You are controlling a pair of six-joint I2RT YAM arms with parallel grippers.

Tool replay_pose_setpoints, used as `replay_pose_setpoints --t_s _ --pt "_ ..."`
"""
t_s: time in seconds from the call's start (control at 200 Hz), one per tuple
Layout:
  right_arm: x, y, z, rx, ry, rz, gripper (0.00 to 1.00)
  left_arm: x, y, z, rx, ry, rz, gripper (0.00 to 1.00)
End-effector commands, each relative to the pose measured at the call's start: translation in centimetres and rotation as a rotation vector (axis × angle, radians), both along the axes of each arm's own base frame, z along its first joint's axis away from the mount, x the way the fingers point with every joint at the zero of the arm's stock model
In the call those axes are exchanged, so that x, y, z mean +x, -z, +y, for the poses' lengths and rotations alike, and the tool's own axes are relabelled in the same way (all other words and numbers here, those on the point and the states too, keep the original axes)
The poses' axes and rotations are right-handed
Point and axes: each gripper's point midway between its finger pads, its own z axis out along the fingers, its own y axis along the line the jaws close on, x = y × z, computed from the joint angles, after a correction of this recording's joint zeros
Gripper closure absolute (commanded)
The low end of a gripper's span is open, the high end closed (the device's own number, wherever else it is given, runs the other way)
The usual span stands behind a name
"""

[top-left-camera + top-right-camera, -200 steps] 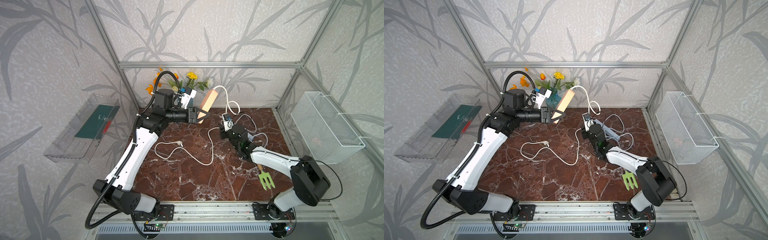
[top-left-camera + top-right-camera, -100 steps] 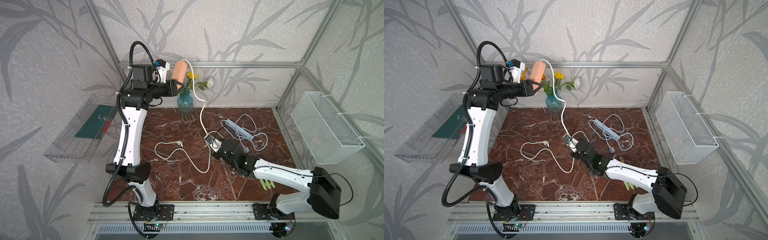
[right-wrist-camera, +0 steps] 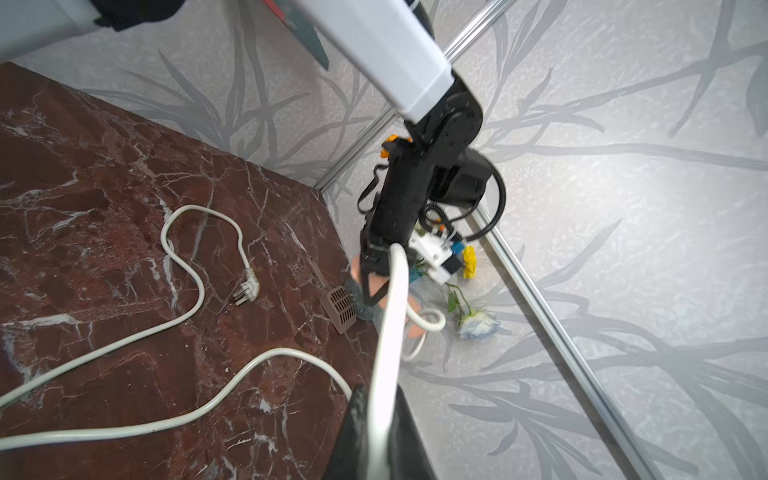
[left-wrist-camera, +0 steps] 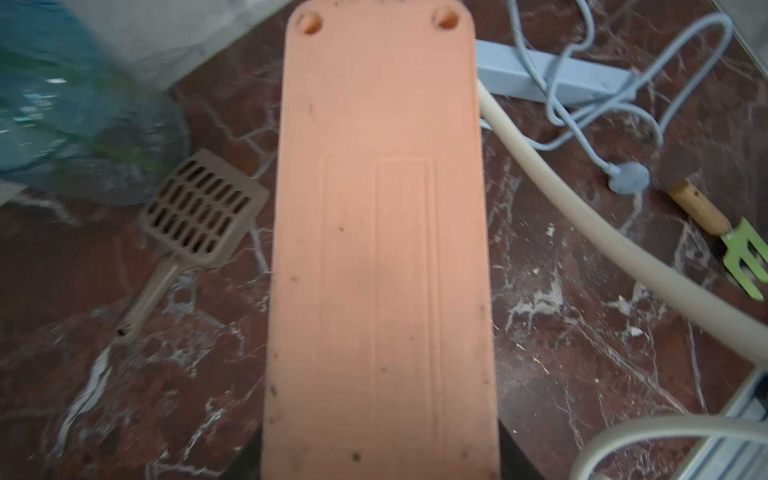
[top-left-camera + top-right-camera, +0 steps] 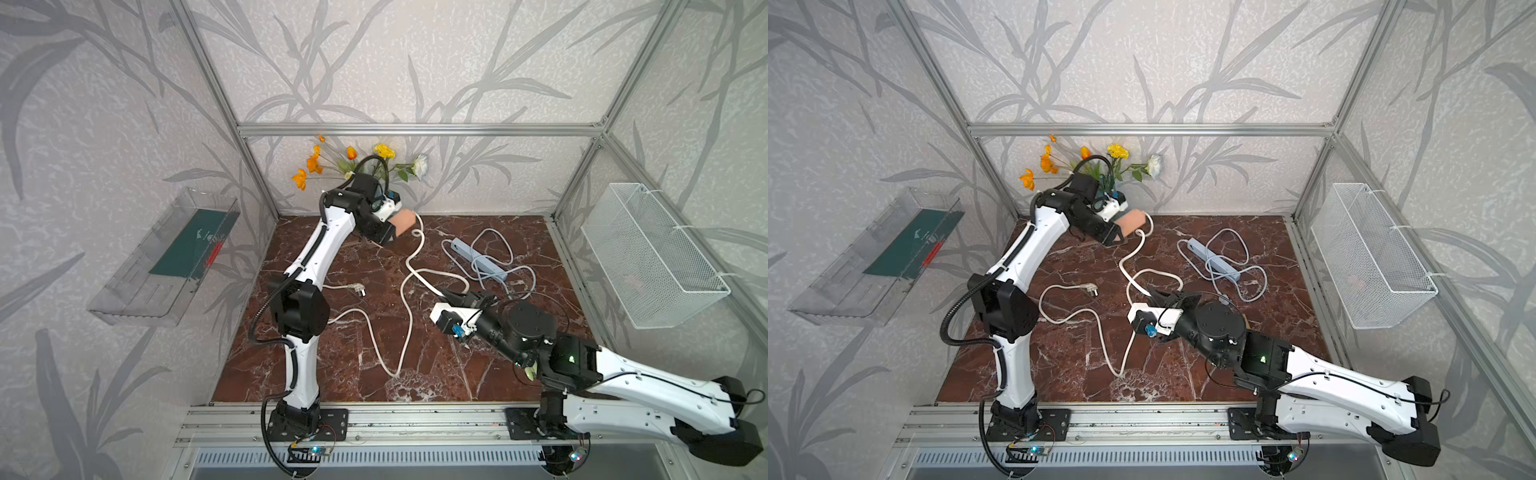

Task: Wrap the cord around the power strip
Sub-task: Wrap the power cord around the power strip.

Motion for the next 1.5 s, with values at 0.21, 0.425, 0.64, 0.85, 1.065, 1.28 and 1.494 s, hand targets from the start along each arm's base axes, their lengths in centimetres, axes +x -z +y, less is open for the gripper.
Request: replay_pose_setpoints --t_s 0.21,0.425,0.64,0.85,1.065,1.28,1.494 --pt "7.4 -4.5 -2.2 0.089 0.092 0.046 1.0 -11.1 -1.3 -5.0 -0.034 0.448 -0.067 1.0" --pt "10.9 -2.5 -5.0 0.065 0.197 0.211 1.0 -13.3 -5.2 -5.0 -0.099 0.494 -0.271 1.0" --pt "12.4 -2.6 -6.2 0.116 0.216 0.366 1.0 -13.9 -7.7 -4.2 -0.069 0.495 -0.401 1.0" --pt "16.1 0.2 -6.6 0.079 0.286 0.508 1.0 -14.8 -12.7 -5.1 -0.134 0.529 -0.548 1.0" --pt "18.2 0.9 -6.1 0.216 0.201 0.643 1.0 -14.9 -17.8 -5.3 -0.263 0.462 -0.746 1.0" --pt "20.9 1.9 -7.2 0.415 0.164 0.761 1.0 -13.8 -21.9 -4.3 -0.414 0.388 -0.838 1.0" --pt "22.1 3.5 -5.9 0.503 0.126 0.85 1.0 -11.5 -22.8 -4.7 -0.444 0.327 -0.842 1.0"
